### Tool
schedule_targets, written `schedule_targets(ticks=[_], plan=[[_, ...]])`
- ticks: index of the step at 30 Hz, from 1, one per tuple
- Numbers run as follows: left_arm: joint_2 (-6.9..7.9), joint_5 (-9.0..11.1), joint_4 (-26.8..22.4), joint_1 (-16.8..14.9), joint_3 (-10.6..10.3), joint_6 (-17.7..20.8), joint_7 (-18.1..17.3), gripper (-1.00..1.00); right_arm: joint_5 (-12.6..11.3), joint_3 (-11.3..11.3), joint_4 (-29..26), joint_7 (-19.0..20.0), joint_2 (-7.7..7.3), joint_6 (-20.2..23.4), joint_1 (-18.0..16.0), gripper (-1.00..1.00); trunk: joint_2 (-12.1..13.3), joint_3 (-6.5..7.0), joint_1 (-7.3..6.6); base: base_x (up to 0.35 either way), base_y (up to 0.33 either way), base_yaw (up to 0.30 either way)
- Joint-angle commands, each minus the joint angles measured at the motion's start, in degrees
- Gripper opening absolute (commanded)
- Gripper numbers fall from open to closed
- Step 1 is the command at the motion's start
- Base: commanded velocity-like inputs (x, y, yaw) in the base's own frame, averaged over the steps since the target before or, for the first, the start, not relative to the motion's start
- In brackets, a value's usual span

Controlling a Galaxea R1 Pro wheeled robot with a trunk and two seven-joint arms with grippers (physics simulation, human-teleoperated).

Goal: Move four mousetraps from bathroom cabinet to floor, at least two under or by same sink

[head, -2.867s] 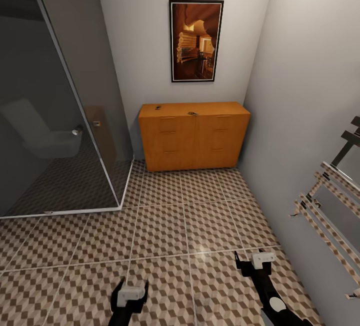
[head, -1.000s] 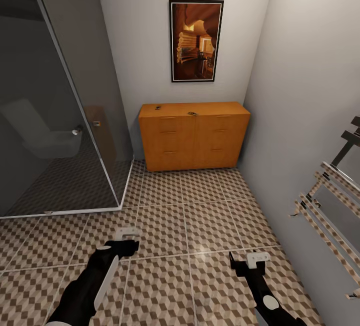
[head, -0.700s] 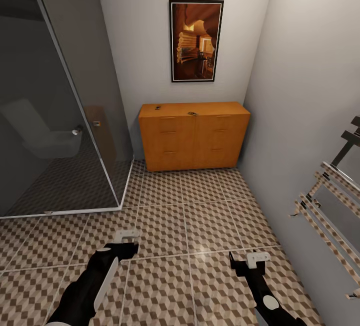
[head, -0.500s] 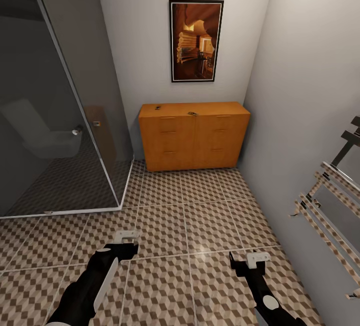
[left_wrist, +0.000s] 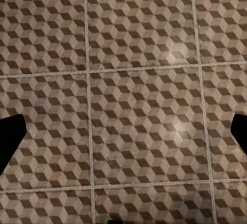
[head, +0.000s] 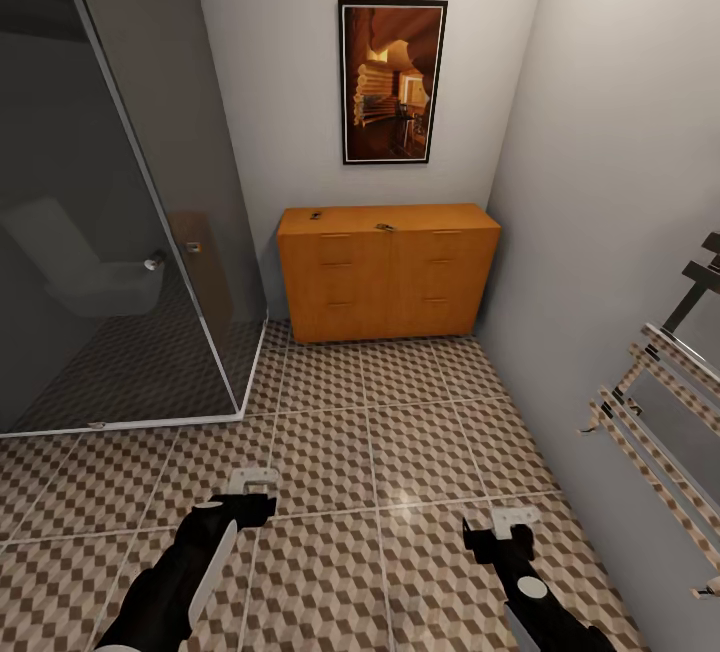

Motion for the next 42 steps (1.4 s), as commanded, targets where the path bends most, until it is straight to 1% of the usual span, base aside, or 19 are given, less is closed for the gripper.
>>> schedule_targets(ticks=[1, 2, 5, 7, 12, 15, 18, 19, 22, 32, 42], plan=[[-0.02, 0.4, -0.1, 0.0, -0.1, 0.3, 0.4, 1.00, -0.6, 0.5, -0.5, -0.8, -0.03, 1.6, -0.1, 1.00, -0.1, -0.11, 0.03, 0.000, 0.000, 0.000], [-0.04, 0.5, -0.1, 0.0, -0.1, 0.3, 0.4, 1.00, -0.6, 0.5, -1.0, -1.0, -0.03, 2.6, -0.1, 1.00, -0.1, -0.11, 0.03, 0.000, 0.000, 0.000], [-0.24, 0.5, 0.3, 0.0, -0.2, 0.3, 0.4, 1.00, -0.5, 0.4, -4.7, -2.1, -0.13, 8.6, -0.1, 1.00, -0.1, -0.11, 0.03, 0.000, 0.000, 0.000], [-0.31, 0.5, 1.0, 0.0, -0.2, -0.1, 0.3, 1.00, -0.6, 0.4, -7.1, -2.8, -0.06, 11.2, -0.1, 1.00, -0.1, -0.11, 0.03, 0.000, 0.000, 0.000], [-0.26, 0.5, 1.5, 0.0, -0.1, -1.5, 0.4, 1.00, -0.6, 0.6, -14.6, -3.4, 0.31, 13.3, -0.1, 1.00, -0.1, -0.11, 0.03, 0.000, 0.000, 0.000], [-0.12, 0.5, 1.8, 0.0, -0.1, -1.8, 0.5, 1.00, -0.7, 0.7, -17.1, -3.4, 0.58, 13.7, -0.1, 1.00, -0.1, -0.11, 0.03, 0.000, 0.000, 0.000], [-0.06, 0.4, 1.7, 0.0, -0.1, -1.9, 0.6, 1.00, -0.7, 0.8, -18.2, -3.4, 1.66, 13.8, -0.1, 1.00, -0.1, -0.11, 0.03, 0.000, 0.000, 0.000], [0.00, 0.4, 1.6, 0.0, 0.0, -1.9, 0.6, 1.00, -0.7, 0.8, -18.6, -3.4, 2.87, 13.8, -0.1, 1.00, -0.1, -0.11, 0.03, 0.000, 0.000, 0.000], [0.04, 0.4, 1.7, 0.0, 0.0, -1.9, 0.7, 1.00, -0.6, 0.8, -18.7, -3.4, 3.57, 13.7, -0.1, 1.00, -0.1, -0.11, 0.03, 0.000, 0.000, 0.000], [0.05, 0.4, 1.9, 0.0, -0.1, -1.9, 0.7, 1.00, -0.4, 0.8, -18.8, -3.4, 3.83, 12.3, -0.1, 1.00, -0.1, -0.11, 0.03, 0.000, 0.000, 0.000], [-0.10, 0.5, 2.2, 0.0, -0.1, -2.0, 0.6, 1.00, -0.4, 0.7, -18.8, -3.5, 3.68, 12.1, -0.1, 1.00, -0.1, -0.11, 0.03, 0.000, 0.000, 0.000]])
